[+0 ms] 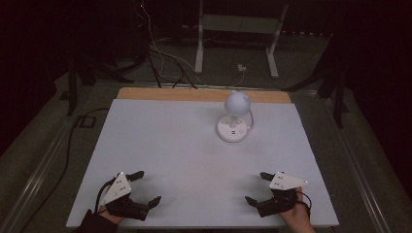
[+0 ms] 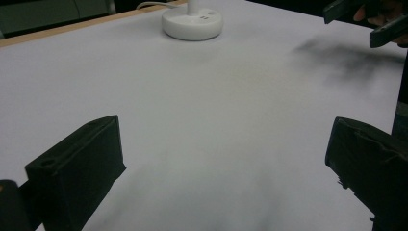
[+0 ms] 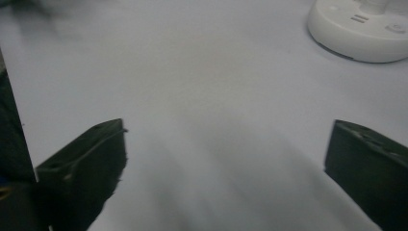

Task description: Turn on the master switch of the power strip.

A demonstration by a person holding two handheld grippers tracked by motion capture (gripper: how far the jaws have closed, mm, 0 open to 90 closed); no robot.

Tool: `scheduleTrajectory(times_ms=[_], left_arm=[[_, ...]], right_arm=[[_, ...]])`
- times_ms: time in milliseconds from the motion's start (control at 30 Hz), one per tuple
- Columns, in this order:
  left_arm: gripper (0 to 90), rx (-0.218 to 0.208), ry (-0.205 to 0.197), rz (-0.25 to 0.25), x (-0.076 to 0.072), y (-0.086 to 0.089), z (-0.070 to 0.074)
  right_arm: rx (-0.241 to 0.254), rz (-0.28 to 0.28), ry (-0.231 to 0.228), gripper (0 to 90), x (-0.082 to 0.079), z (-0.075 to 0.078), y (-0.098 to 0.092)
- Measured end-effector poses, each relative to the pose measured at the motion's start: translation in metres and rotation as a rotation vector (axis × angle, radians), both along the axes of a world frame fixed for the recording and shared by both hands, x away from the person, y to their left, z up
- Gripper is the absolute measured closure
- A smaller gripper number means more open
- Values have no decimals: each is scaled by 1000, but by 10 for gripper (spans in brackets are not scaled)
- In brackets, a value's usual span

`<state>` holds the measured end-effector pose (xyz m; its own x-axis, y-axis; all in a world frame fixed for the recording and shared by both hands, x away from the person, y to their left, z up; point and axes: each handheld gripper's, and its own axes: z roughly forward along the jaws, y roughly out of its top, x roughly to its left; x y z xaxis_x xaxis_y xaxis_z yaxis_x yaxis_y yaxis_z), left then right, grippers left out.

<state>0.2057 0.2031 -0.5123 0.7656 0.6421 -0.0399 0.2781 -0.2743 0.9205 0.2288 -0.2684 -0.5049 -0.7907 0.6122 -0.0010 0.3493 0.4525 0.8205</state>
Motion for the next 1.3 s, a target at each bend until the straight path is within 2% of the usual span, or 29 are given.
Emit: scheduleTrajectory(times_ms=[133, 267, 467, 1000, 1300], left_arm=[[3, 0, 1, 1, 0, 0, 0], [3, 3, 2, -1, 0, 0, 0], [2, 4, 2, -3, 0, 0, 0], [3, 1, -1, -3, -1, 0, 0], [3, 0, 1, -5, -1, 0, 0]], right_arm=[[16, -20, 3, 0, 0, 3, 3], [48, -8, 36, 0, 3, 7, 5], [44, 14, 45, 0, 6, 13, 9], [65, 43, 33, 0, 22, 33, 17], [81, 39, 6, 0, 34, 45, 19]])
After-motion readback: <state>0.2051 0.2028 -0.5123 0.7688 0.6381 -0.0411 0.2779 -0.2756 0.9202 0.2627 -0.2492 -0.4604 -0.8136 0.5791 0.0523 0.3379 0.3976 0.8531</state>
